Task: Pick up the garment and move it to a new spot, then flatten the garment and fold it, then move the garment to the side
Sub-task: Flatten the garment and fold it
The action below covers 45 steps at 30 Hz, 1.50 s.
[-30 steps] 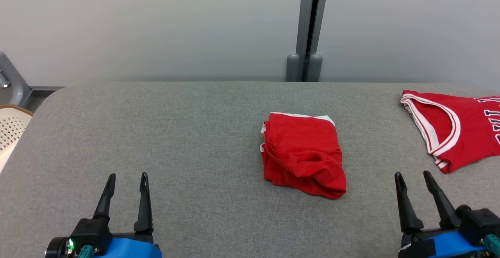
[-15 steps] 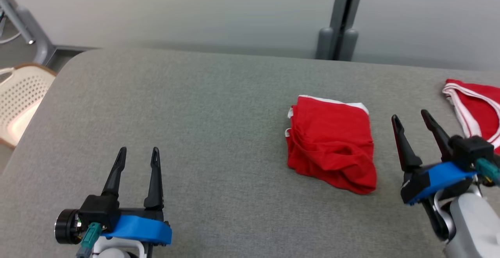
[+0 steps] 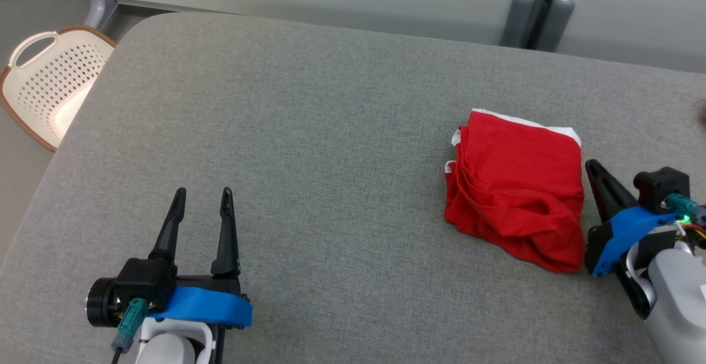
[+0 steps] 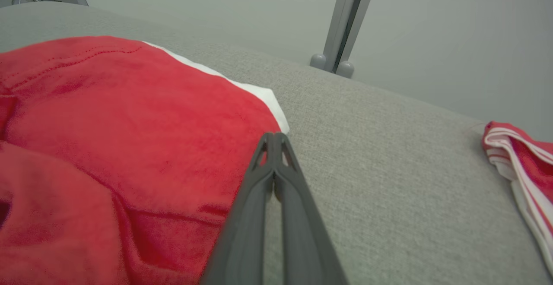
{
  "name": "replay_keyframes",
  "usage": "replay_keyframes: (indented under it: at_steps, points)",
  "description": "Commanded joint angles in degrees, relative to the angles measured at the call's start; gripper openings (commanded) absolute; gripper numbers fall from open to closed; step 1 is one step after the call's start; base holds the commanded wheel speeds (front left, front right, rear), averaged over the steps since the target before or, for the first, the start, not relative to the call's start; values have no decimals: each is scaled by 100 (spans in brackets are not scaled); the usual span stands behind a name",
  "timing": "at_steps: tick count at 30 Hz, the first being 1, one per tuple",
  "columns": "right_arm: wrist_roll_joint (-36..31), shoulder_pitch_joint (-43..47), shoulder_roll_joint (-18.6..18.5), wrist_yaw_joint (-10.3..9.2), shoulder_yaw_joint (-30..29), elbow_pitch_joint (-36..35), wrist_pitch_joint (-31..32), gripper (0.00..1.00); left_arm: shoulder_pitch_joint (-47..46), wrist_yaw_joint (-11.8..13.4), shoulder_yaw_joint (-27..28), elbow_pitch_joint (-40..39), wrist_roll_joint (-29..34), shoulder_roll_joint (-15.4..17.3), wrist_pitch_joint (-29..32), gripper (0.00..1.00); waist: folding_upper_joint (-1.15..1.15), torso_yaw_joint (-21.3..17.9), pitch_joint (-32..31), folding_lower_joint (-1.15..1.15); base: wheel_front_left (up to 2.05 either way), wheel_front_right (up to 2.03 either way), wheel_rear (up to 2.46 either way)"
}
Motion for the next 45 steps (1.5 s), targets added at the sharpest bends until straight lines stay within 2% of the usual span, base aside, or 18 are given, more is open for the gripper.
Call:
replay_keyframes:
  at_steps: [1,6,20,32,37,45]
  points:
    - [100,-77,-35,0,116,126,-35,0,-75,37,-41,-10,-39,-7,-26,100,0,12,9,-1,0,0,0]
    - [329,55,15,0,495,40,-48,0,-65,80,-55,-3,-63,-6,-26,100,0,-46,-24,-1,0,0,0]
    - [1042,383,316,1,1871,-481,-52,0,-33,-15,-83,76,-40,-7,-26,100,0,-124,-173,-1,0,0,0]
    - [1291,276,930,1,2508,-484,-53,0,-29,17,-158,44,-74,-7,-26,100,0,46,-191,-1,0,0,0]
    - [1300,281,999,1,2445,-650,-53,0,12,25,-52,37,-29,-8,-25,100,0,-13,-221,-1,0,0,0]
    - [989,602,804,1,1674,-1629,-49,0,89,23,73,11,-17,-8,-26,100,0,-416,-400,-1,0,0,0]
